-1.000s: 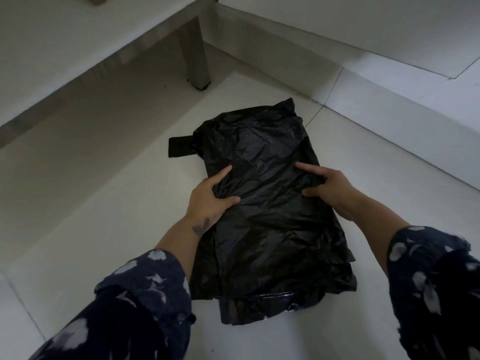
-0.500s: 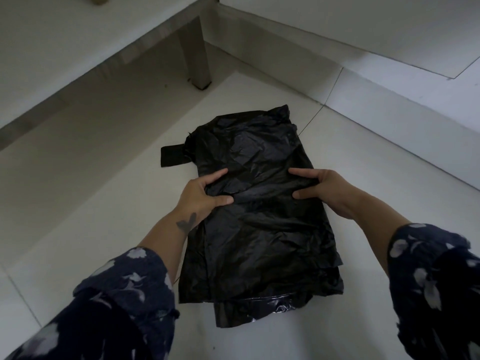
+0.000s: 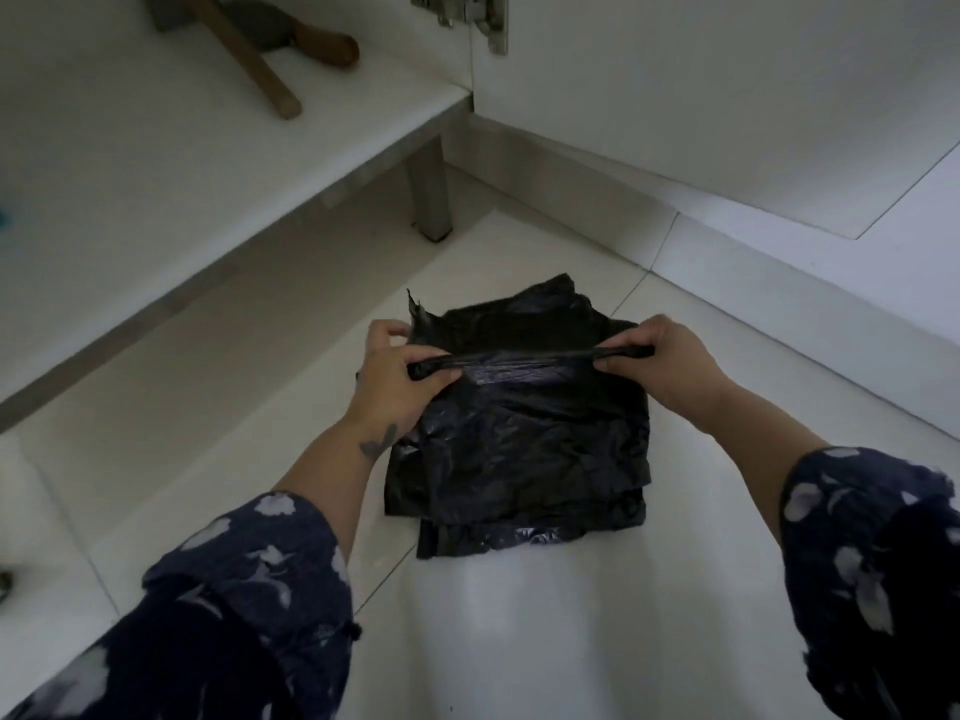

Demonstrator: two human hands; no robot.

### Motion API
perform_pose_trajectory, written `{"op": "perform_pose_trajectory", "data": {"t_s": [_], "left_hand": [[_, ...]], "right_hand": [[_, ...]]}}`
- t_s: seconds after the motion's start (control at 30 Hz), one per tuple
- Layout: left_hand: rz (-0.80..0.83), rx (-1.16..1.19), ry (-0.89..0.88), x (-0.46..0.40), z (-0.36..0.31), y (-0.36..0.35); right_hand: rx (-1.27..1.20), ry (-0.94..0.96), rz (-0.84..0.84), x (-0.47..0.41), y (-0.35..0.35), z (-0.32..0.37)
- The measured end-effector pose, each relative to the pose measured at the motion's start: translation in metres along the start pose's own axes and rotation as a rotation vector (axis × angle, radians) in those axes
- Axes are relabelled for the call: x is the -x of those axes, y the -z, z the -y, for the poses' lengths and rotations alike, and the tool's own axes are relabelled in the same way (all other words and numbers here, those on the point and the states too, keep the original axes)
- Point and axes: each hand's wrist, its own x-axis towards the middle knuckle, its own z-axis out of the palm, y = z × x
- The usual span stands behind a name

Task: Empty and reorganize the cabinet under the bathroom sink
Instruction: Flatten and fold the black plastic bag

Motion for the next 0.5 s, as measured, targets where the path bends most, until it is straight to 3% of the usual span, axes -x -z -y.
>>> {"op": "perform_pose_trajectory", "data": {"t_s": [0.1,0.27,0.37,0.5], "left_hand": [[-0.069,-0.085,-0.075,-0.001,-0.021,0.026],[-0.102,0.121,-0.107,0.006,-0.06,0.052],[-0.139,0.174,-0.147,0.008,-0.063,0.052],[-0.168,0.045,-0.196,0.003,-0.049,0.03]], "right_hand": [[-0.048,0.059,-0.042,0.001,0.019,0.029],[-0.163,0.173,-0.081,0.004,0.044,0.069],[-0.183,0.203,-0.118,0.002,0.048,0.069],[-0.051,0.241,-0.197,-0.007,0.031,0.047]]}}
